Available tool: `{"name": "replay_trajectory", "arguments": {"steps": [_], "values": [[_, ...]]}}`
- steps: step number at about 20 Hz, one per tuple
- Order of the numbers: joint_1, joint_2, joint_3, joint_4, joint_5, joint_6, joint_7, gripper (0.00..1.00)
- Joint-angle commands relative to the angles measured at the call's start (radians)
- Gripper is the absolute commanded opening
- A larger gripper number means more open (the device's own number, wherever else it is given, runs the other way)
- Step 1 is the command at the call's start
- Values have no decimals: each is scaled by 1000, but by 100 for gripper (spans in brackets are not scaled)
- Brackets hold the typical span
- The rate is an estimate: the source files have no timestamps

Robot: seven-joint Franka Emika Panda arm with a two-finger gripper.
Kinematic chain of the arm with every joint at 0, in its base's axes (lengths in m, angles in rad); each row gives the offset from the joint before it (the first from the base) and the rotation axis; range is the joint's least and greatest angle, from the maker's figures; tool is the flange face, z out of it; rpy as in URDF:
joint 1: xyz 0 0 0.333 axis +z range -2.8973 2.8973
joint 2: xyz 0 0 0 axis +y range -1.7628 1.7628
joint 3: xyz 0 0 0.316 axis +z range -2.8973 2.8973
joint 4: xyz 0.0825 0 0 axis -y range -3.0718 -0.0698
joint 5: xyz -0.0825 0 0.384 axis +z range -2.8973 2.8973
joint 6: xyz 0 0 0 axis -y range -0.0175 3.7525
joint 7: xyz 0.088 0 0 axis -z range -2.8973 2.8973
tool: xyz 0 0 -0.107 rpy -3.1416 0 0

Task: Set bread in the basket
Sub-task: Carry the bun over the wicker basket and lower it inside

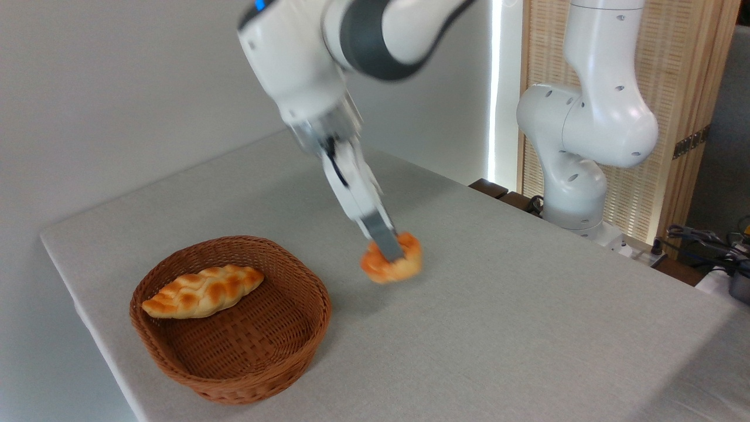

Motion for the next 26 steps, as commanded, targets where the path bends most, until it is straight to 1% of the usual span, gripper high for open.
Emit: {"name": "replay_trajectory", "arguments": {"steps": [1,2,3,4,5,6,7,8,9,10,11,15,17,26], "values": [[1,83,13,215,-51,-43,-19,23],[2,138,11,297,-65,-30,-84,24],[2,189,11,359,-71,-8,-182,27],[1,218,8,375,-70,64,-264,29],[1,228,5,372,-70,132,-299,34],[1,255,1,369,-70,208,-333,45],[-1,284,-4,363,-70,264,-326,55],[-1,304,-19,361,-70,304,-326,57],[-1,321,-36,352,-62,350,-326,77],[-1,321,-36,343,-59,364,-326,90],[-2,320,-36,332,-58,367,-326,100],[-4,318,-39,320,-58,367,-324,100],[-2,318,-51,307,-58,367,-324,100],[-2,318,-52,307,-58,367,-317,100]]}}
